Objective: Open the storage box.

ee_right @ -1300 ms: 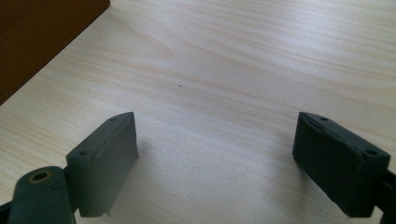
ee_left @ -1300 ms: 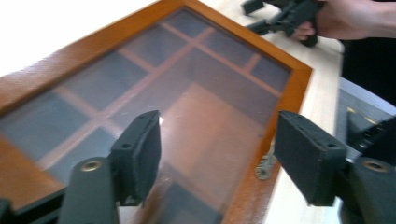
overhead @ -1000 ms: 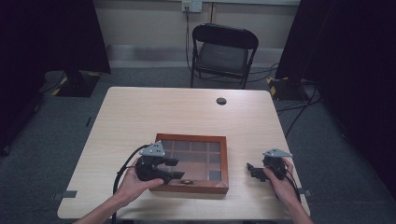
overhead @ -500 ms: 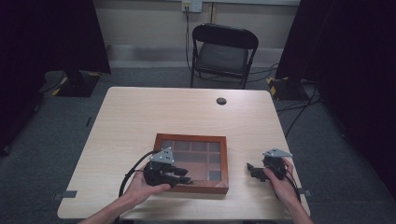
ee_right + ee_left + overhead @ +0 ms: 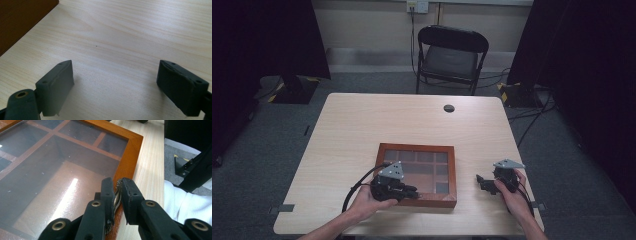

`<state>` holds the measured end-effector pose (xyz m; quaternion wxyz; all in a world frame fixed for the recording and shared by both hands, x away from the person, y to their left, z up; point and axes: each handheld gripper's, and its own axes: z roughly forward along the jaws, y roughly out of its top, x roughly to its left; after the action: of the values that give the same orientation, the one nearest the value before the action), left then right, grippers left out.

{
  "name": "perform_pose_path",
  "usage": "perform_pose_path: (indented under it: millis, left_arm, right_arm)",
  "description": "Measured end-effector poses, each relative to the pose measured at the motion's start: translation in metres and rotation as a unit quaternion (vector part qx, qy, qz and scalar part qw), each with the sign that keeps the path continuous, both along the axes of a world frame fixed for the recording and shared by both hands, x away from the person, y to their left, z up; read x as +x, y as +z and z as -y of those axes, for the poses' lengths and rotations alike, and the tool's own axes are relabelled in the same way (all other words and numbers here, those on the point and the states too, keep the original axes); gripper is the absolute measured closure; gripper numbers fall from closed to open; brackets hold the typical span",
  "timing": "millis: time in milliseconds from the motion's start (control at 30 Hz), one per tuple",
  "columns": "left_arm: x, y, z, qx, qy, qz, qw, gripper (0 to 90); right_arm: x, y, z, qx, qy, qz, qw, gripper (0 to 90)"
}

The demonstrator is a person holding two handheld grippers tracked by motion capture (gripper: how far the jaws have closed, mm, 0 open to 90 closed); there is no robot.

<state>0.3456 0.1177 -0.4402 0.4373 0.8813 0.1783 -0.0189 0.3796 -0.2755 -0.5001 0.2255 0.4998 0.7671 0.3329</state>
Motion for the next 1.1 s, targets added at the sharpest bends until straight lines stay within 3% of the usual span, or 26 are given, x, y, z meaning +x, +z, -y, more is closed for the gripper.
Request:
perform_pose_path:
  millis: [33, 167, 400, 533, 767, 1000, 1100]
  left_arm:
    - [0.0, 0.001, 0.0, 0.008, 0.001, 0.003, 1.0, 80.1]
    - [0.0, 0.001, 0.001, 0.004, 0.001, -0.002, 1.0, 80.2]
    - [0.005, 0.004, 0.004, 0.018, -0.007, -0.025, 0.9995, 80.9]
    - [0.007, 0.004, 0.004, 0.009, -0.004, -0.035, 0.9994, 81.0]
    - [0.007, 0.01, 0.003, 0.015, -0.008, -0.029, 0.9994, 81.0]
    - [0.01, 0.021, 0.003, 0.002, -0.01, -0.036, 0.9993, 81.0]
    - [0.012, 0.025, 0.003, 0.01, -0.012, -0.038, 0.9992, 81.0]
  right_arm:
    - [0.0, 0.0, 0.0, 0.0, 0.0, 0.0, 1.0, 13.7]
    - [0.0, 0.0, 0.0, 0.0, 0.0, 0.0, 1.0, 13.7]
    - [0.0, 0.0, 0.0, 0.0, 0.0, 0.0, 1.0, 13.6]
    - [0.0, 0.0, 0.0, 0.0, 0.0, 0.0, 1.0, 13.6]
    - [0.0, 0.0, 0.0, 0.0, 0.0, -0.001, 1.0, 13.6]
    - [0.0, 0.0, 0.0, 0.0, 0.001, -0.001, 1.0, 13.6]
    - [0.0, 0.0, 0.0, 0.0, 0.0, -0.001, 1.0, 13.6]
